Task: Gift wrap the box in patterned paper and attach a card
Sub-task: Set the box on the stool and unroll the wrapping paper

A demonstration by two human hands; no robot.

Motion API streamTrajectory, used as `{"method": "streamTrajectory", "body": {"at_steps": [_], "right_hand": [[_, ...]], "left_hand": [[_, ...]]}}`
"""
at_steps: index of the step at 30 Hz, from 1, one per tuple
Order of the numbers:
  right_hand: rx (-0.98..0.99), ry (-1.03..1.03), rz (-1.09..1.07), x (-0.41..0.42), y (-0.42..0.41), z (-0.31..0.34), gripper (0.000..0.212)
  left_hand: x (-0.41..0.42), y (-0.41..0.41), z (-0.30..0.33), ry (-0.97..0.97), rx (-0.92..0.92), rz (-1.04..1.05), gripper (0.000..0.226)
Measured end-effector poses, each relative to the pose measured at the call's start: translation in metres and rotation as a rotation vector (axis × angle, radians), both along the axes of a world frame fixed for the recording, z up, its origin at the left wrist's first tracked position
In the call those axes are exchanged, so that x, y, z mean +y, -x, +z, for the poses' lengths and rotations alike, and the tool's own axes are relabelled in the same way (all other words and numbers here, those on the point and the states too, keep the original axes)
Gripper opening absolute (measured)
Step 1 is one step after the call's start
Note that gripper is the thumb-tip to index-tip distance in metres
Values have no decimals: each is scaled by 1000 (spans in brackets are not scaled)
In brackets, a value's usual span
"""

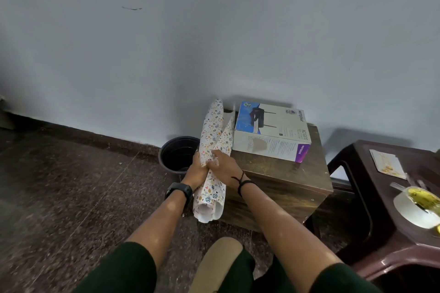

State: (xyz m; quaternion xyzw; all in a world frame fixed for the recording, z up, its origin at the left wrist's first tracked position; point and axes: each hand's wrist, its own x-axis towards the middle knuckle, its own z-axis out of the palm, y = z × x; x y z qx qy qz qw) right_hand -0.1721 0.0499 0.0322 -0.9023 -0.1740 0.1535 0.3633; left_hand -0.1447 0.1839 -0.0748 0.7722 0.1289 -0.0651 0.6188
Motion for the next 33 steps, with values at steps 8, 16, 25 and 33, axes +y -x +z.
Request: {"method": "streamTrajectory", "body": {"at_steps": [8, 16, 25, 33], "right_hand": [[96, 43, -46, -8, -16, -24, 49], [41, -125, -175, -23, -25, -28, 51], [-166, -145, -388, -54, -43, -18, 35], [-437, 248, -420, -101, -75, -15, 46]], "left_hand": [[1, 11, 47, -89, 115, -63, 47], [6, 8, 49, -201, 79, 82, 43], [-33, -7, 76, -523, -188, 72, 39], [-96, -62, 97, -880, -433, -246, 46]]}}
